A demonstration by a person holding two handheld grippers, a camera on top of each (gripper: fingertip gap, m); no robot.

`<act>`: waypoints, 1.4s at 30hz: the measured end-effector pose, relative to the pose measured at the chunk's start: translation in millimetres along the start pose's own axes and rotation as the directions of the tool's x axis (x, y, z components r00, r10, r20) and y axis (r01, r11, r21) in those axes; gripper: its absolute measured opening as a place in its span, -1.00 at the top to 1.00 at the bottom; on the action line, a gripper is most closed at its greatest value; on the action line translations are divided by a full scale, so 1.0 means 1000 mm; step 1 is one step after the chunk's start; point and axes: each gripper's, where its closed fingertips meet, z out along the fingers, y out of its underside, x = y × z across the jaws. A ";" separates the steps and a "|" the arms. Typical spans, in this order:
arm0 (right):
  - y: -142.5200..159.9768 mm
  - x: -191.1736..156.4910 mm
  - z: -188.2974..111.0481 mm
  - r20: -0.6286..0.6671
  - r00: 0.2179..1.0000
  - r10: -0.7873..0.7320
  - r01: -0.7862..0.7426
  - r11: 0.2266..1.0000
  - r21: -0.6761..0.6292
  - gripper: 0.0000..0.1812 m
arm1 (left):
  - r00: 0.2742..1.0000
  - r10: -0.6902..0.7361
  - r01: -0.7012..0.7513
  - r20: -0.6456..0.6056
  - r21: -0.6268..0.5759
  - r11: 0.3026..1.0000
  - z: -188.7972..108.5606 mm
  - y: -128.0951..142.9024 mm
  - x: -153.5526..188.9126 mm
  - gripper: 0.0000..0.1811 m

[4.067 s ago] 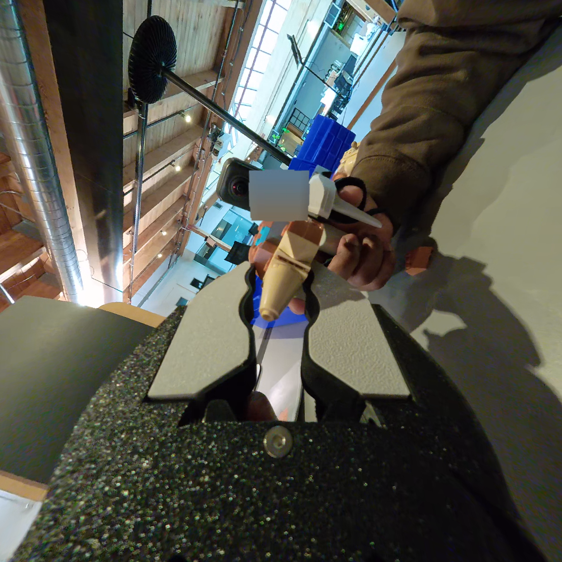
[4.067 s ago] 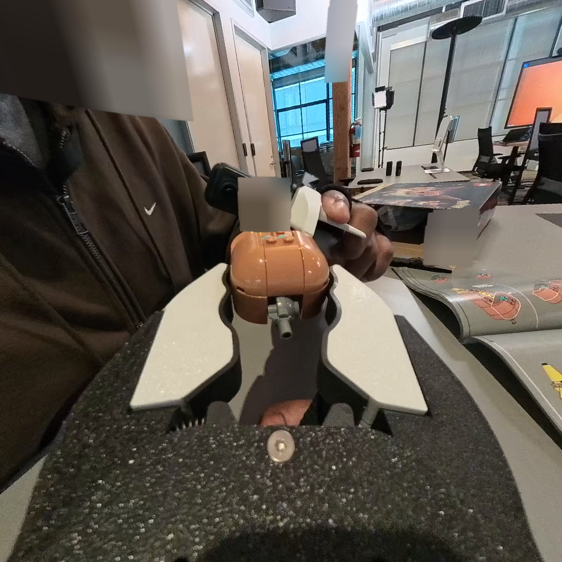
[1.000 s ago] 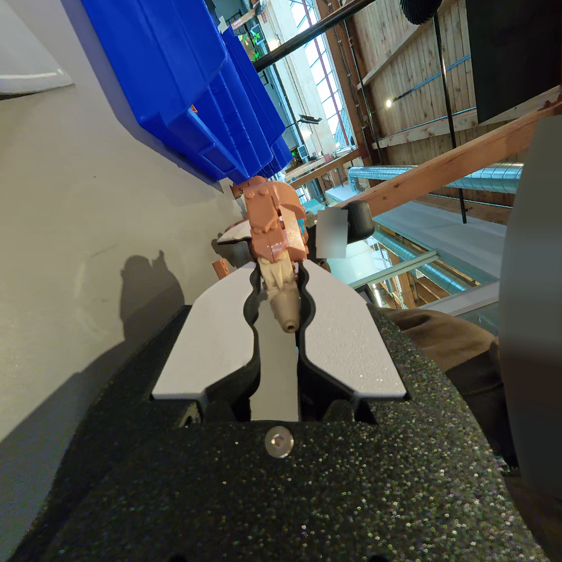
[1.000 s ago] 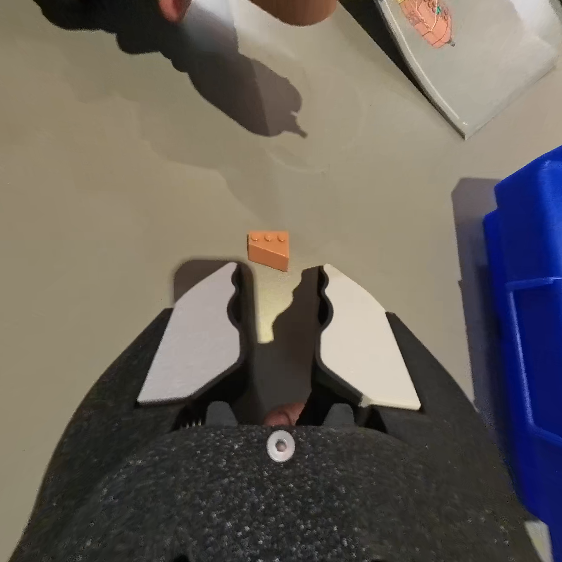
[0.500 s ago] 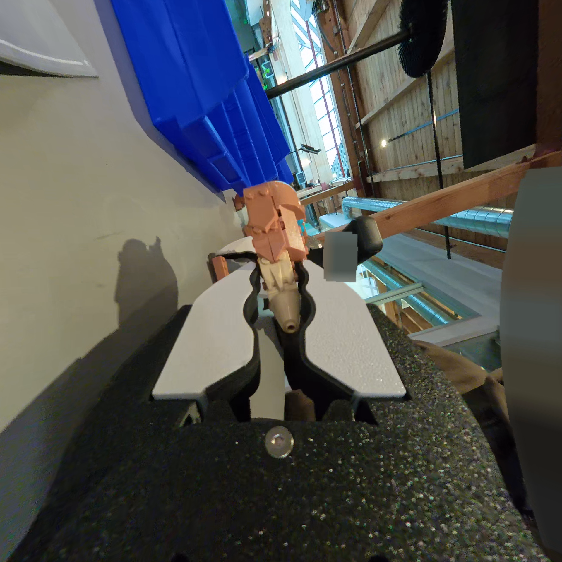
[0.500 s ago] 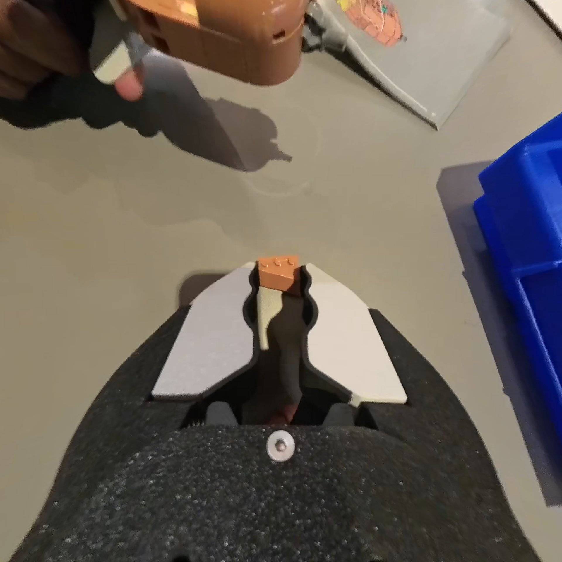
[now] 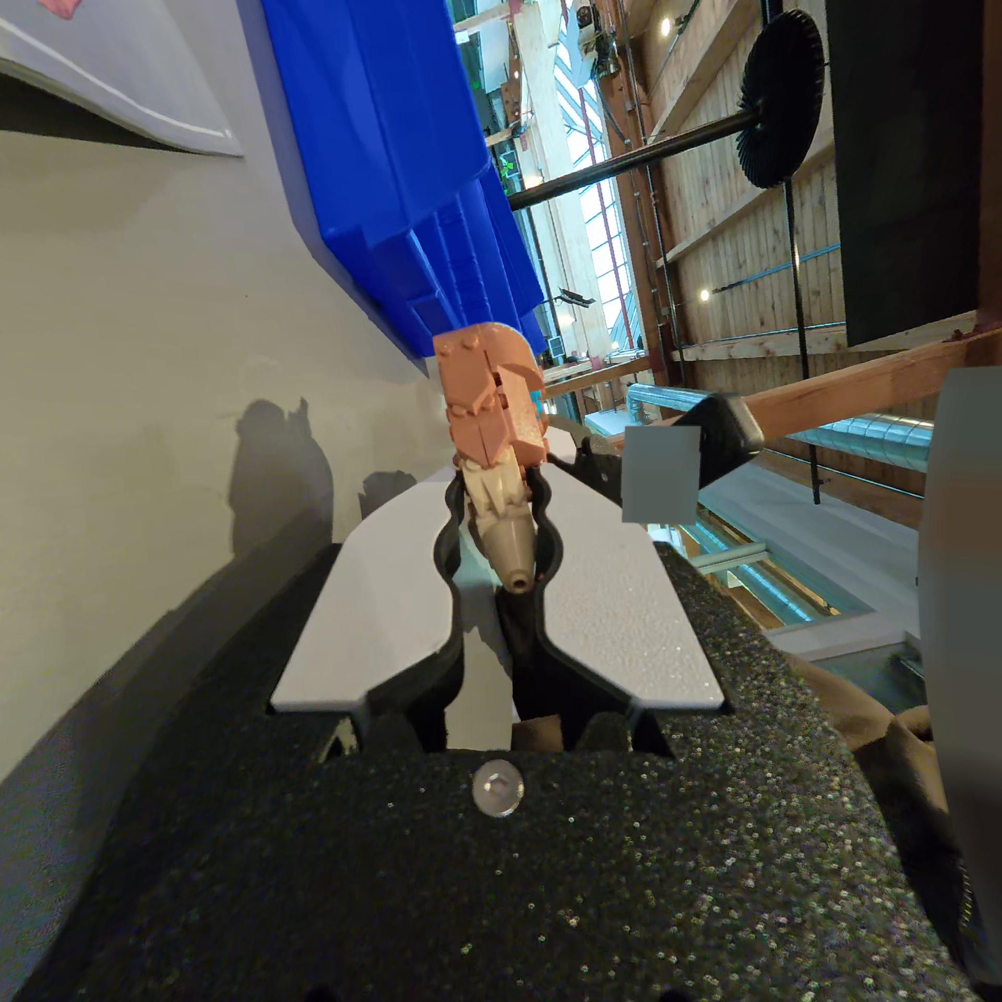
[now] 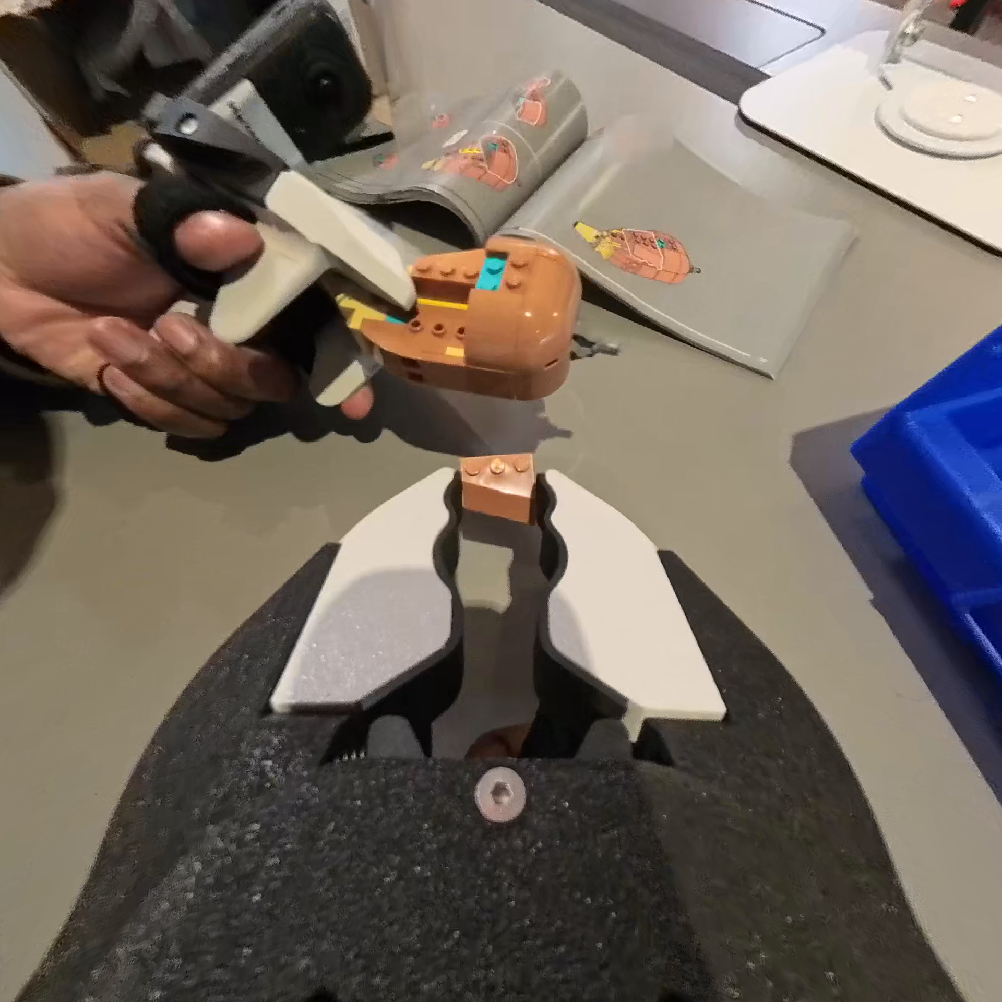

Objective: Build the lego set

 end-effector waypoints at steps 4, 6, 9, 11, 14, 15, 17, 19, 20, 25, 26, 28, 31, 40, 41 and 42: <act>0.023 0.009 0.009 -0.065 0.995 -0.070 0.061 0.990 -0.130 0.71 | 0.998 0.032 -0.032 0.053 -0.014 0.999 -0.001 0.001 -0.005 0.74; 0.033 0.008 0.015 -0.060 0.991 -0.116 0.103 0.977 -0.184 0.72 | 0.998 0.036 -0.035 0.059 -0.016 0.999 -0.001 0.002 -0.006 0.74; 0.042 0.010 0.020 -0.067 0.983 -0.170 0.151 0.962 -0.229 0.71 | 0.998 0.031 -0.031 0.056 -0.011 0.999 -0.001 0.002 -0.005 0.74; 0.043 0.010 0.019 -0.058 0.985 -0.162 0.145 0.963 -0.228 0.65 | 0.999 0.023 -0.023 0.043 -0.004 1.000 -0.001 0.001 -0.004 0.74; 0.038 0.012 0.015 -0.045 0.991 -0.128 0.116 0.973 -0.201 0.45 | 1.000 0.010 -0.010 0.020 0.002 1.000 -0.001 0.002 -0.001 0.74; 0.032 0.010 0.013 -0.027 0.996 -0.091 0.085 0.982 -0.169 0.43 | 1.000 0.008 -0.008 0.014 0.004 1.000 0.000 0.002 0.000 0.74; 0.015 -0.001 0.009 0.060 0.998 0.035 -0.030 0.996 -0.078 0.45 | 1.000 0.008 -0.008 -0.002 0.011 1.000 0.000 0.003 0.002 0.74; -0.005 -0.014 0.004 0.179 0.968 0.176 -0.179 0.984 0.002 0.52 | 1.000 0.003 -0.003 -0.023 0.021 1.000 0.000 0.002 0.005 0.74; -0.014 -0.016 0.002 0.218 0.949 0.229 -0.241 0.970 0.028 0.54 | 0.999 0.002 -0.001 -0.034 0.025 1.000 0.001 0.002 0.006 0.74; -0.033 -0.014 0.000 0.323 0.862 0.392 -0.435 0.898 0.071 0.51 | 0.997 0.019 -0.017 -0.077 0.026 1.000 0.002 0.003 0.014 0.74; -0.036 -0.014 -0.001 0.354 0.838 0.416 -0.469 0.880 0.074 0.48 | 0.996 0.023 -0.021 -0.082 0.027 0.999 0.002 0.003 0.015 0.74; -0.041 -0.015 -0.004 0.417 0.779 0.468 -0.541 0.838 0.071 0.45 | 0.996 0.032 -0.030 -0.086 0.026 0.999 0.002 0.003 0.016 0.74; -0.044 -0.013 -0.003 0.458 0.725 0.514 -0.603 0.795 0.062 0.39 | 0.994 0.047 -0.047 -0.093 0.011 0.999 0.003 0.006 0.017 0.74; -0.058 -0.012 -0.005 0.573 0.578 0.581 -0.736 0.674 0.059 0.40 | 0.988 0.077 -0.080 -0.131 -0.020 0.997 0.007 0.014 0.025 0.74; -0.058 -0.013 -0.004 0.577 0.571 0.584 -0.740 0.670 0.054 0.43 | 0.987 0.082 -0.086 -0.135 -0.026 0.996 0.008 0.015 0.026 0.74; -0.059 -0.013 -0.004 0.581 0.565 0.586 -0.744 0.666 0.052 0.47 | 0.986 0.089 -0.094 -0.139 -0.032 0.995 0.008 0.017 0.026 0.74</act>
